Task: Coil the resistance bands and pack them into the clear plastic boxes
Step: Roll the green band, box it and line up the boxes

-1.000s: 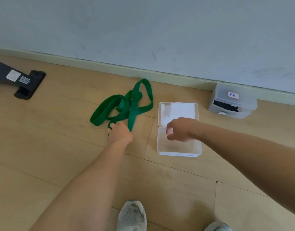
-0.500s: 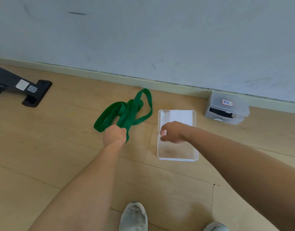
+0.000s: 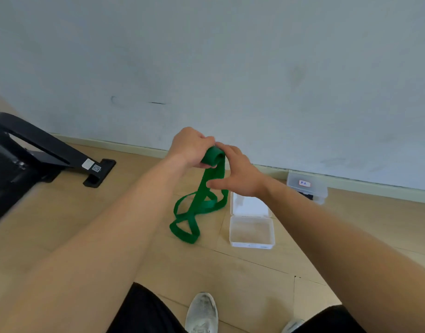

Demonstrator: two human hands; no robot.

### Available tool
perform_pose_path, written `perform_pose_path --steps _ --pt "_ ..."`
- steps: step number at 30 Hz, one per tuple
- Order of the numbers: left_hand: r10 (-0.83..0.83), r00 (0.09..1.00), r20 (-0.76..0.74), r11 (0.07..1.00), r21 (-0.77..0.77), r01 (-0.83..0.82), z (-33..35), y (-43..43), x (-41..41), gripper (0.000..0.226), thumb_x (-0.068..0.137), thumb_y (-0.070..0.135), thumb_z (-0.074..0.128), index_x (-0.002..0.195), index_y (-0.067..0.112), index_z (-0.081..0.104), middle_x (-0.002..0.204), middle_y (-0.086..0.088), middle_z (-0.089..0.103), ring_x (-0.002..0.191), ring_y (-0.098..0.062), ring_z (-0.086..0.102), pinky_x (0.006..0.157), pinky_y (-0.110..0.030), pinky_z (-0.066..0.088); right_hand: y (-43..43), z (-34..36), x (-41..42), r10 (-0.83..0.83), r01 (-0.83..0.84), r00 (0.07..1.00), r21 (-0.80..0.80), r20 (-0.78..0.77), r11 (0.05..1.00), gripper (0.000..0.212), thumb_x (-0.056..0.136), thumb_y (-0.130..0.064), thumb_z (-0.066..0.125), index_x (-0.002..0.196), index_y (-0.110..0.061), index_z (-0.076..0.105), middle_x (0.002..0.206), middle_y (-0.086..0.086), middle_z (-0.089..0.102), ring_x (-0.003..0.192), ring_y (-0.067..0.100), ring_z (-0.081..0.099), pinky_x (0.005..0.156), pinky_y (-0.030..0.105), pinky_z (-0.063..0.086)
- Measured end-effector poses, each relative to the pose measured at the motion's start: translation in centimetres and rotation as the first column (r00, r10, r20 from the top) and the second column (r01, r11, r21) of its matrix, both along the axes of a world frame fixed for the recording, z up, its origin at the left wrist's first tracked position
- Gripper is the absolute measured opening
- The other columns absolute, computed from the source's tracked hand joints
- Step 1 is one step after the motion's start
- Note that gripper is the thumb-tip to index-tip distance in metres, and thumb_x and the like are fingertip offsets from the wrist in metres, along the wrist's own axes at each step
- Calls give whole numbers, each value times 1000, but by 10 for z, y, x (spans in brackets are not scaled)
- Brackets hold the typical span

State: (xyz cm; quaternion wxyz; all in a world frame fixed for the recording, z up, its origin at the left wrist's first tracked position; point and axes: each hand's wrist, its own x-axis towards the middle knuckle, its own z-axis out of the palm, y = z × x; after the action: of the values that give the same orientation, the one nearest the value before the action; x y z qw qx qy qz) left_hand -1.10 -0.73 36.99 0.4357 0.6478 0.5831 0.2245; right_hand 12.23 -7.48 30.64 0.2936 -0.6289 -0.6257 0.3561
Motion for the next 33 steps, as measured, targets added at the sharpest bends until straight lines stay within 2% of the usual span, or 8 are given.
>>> perform_pose_path --steps 4,7,11,15,21,27,30,33 --pt "95 975 201 988 -138 -68 16 -29 -4 23 94 17 66 86 -5 66 91 -21 68 66 -28 74 57 -33 62 -26 17 -9 -119 124 992 242 -36 962 39 86 -36 69 123 -24 61 114 -6 66 104 14 60 90 36 52" --pt "195 901 388 937 -345 -54 12 -48 -5 15 95 10 64 94 -4 66 93 -20 68 62 -27 73 48 -24 56 -37 16 -7 -56 58 998 219 -12 974 40 90 -22 66 129 -21 57 112 -6 66 98 14 61 81 30 49" --pt "232 859 456 848 -528 51 3 -50 -11 19 99 15 60 108 0 67 90 -17 73 62 -22 74 43 -18 53 -38 9 1 17 -13 999 131 -35 991 24 99 -14 51 121 -17 58 101 2 69 92 23 65 84 41 54" --pt "-23 999 48 993 -117 28 1 -38 -10 31 102 41 49 99 19 70 67 -4 69 58 -16 68 52 -24 50 -30 5 2 10 3 968 54 -249 999 21 100 -5 39 110 -14 55 82 7 66 74 25 59 75 42 49" --pt "-266 962 65 943 224 246 -8 -26 -5 30 87 53 70 109 32 73 102 11 72 96 -11 68 78 -33 58 -22 5 18 -68 52 861 -45 -503 998 20 96 -3 35 96 -3 55 61 13 55 58 26 49 65 36 40" --pt "-164 948 273 982 137 130 -19 -18 2 16 91 15 74 107 17 75 100 -2 77 94 -15 74 78 -26 61 -23 6 23 -19 -35 818 -84 -575 996 20 93 -11 36 98 -4 54 59 17 49 53 27 42 56 31 41" --pt "-58 932 357 997 76 33 -20 -19 2 19 89 8 75 108 9 74 95 -5 77 89 -16 75 76 -24 60 -25 9 24 -21 -15 812 -57 -583 998 41 106 -39 35 90 -6 53 56 11 53 48 24 42 55 31 41" --pt "-21 892 452 1000 -4 26 -15 -21 5 17 88 6 76 104 10 73 96 -5 77 91 -16 75 77 -24 59 -25 9 25 -63 69 821 -12 -568 998 41 108 -43 40 94 -8 55 56 11 53 44 22 40 54 33 37"
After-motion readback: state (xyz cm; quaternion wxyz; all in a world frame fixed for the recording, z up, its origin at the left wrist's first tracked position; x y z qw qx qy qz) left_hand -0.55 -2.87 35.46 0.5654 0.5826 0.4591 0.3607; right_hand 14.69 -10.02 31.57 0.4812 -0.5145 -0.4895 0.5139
